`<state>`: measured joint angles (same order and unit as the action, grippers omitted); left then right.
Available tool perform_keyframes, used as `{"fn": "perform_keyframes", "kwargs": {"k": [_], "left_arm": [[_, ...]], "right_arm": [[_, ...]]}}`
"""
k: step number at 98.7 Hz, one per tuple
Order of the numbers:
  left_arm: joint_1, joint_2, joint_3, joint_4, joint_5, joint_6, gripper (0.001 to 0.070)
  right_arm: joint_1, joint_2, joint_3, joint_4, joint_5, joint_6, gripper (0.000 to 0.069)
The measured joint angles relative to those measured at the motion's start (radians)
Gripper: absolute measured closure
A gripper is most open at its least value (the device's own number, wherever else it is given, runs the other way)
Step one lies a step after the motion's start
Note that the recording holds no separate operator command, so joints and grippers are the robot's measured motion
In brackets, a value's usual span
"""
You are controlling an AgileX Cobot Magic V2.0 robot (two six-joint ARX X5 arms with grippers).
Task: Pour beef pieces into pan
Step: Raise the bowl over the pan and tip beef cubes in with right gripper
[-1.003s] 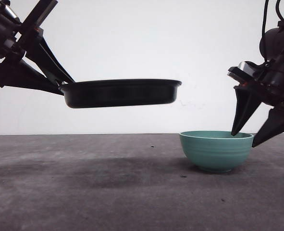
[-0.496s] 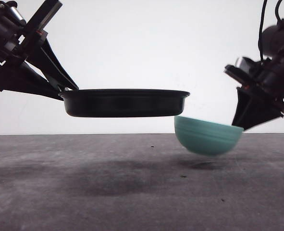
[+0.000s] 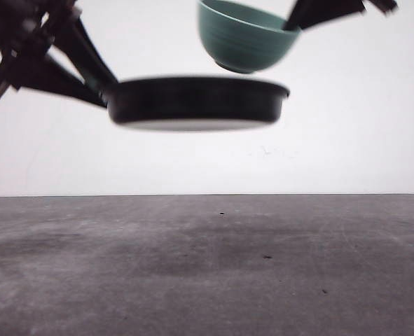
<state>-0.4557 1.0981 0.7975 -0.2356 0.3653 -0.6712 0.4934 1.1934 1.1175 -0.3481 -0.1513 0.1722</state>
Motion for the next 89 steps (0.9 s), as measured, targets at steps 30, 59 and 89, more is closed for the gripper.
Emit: {"fn": "perform_keyframes", "kwargs": {"k": [30, 59, 89], "left_arm": [[-0.005, 0.000, 0.109, -0.161, -0.027, 0.057, 0.0654], [-0.005, 0.000, 0.115, -0.212, -0.027, 0.077, 0.0654], [-0.006, 0.000, 0.115, -0.210, 0.009, 0.066, 0.0654]], "right_arm": [[0.355, 0.000, 0.000, 0.056, 0.607, -0.183, 0.0679], [0.544, 0.011, 0.000, 0.278, 0.953, -0.510, 0.0680], [0.612, 0.059, 0.000, 0.372, 1.028, -0.837, 0.0680]]}}
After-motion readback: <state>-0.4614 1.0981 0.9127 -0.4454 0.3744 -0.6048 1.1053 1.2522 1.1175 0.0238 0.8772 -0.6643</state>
